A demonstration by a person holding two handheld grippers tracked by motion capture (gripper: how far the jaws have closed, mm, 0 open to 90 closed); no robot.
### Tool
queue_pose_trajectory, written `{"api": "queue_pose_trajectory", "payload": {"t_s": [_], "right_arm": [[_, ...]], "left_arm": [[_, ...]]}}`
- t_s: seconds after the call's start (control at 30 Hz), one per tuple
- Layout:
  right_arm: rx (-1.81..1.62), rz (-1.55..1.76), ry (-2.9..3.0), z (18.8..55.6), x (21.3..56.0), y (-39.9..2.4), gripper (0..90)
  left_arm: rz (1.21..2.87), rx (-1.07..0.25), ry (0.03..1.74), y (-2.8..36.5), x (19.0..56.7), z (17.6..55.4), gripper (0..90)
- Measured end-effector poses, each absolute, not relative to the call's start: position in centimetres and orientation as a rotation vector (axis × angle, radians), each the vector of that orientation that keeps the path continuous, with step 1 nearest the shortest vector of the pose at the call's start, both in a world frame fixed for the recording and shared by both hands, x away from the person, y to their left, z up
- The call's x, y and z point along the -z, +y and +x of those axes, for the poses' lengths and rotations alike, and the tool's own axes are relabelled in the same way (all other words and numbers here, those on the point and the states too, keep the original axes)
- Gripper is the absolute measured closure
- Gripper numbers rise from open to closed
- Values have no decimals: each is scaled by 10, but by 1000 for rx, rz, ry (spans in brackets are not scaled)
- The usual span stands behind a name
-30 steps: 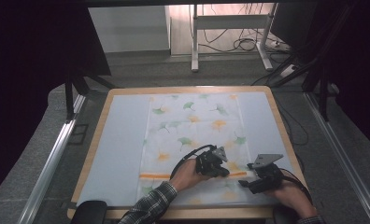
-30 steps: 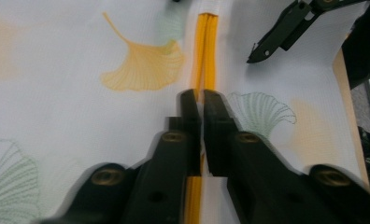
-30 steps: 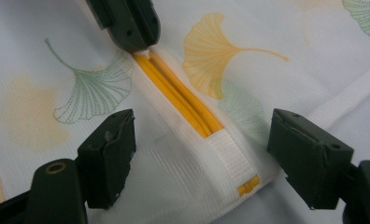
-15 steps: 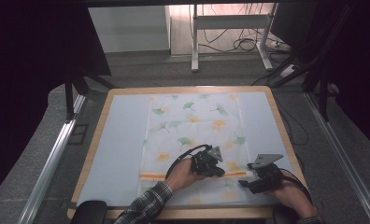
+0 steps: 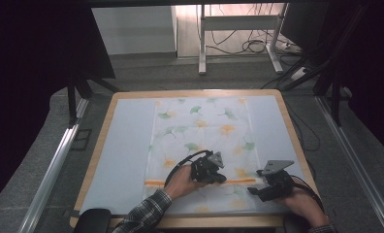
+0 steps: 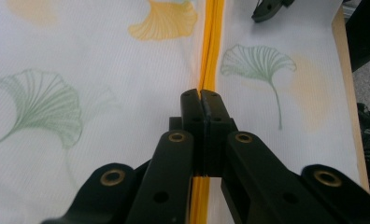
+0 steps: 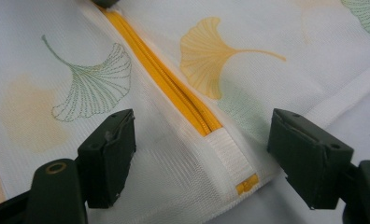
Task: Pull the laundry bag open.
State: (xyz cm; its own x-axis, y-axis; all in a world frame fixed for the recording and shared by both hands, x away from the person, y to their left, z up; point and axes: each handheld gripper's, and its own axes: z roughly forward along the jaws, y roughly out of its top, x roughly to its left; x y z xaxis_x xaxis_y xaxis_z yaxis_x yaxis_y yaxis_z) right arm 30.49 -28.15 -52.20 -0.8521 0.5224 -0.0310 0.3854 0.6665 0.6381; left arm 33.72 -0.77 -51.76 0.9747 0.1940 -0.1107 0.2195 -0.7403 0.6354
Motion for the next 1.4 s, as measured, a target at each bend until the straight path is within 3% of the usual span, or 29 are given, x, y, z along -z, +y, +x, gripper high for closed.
{"api": "queue_pose_trajectory", "payload": {"t_s": [1.4], "right_arm": [[-955, 742, 2664, 304, 522, -281, 233]], "left_arm": [[2402, 14, 441, 65, 519, 318, 900]]}}
